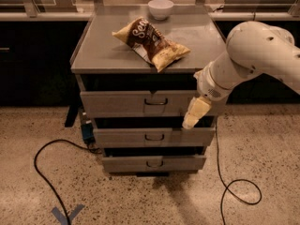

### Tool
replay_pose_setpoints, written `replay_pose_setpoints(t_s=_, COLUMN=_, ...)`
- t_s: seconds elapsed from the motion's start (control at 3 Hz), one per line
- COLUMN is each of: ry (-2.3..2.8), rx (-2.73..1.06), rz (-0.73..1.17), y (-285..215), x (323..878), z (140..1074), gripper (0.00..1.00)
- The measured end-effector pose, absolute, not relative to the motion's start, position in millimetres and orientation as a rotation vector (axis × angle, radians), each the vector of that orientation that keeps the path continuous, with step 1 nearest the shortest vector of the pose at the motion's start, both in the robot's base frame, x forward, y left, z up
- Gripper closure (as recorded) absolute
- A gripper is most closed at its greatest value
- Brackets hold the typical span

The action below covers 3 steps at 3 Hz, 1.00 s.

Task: Open top drawer

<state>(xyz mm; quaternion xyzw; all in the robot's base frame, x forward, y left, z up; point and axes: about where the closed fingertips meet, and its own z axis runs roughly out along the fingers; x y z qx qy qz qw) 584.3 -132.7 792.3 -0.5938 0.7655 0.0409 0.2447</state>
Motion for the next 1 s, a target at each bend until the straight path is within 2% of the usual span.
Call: replay_pose_setpoints(t_s=1.0, ry=2.085, rx=-1.567, rz=0.186, y=-119.9, x=604.5, z=754.4, gripper=0.00)
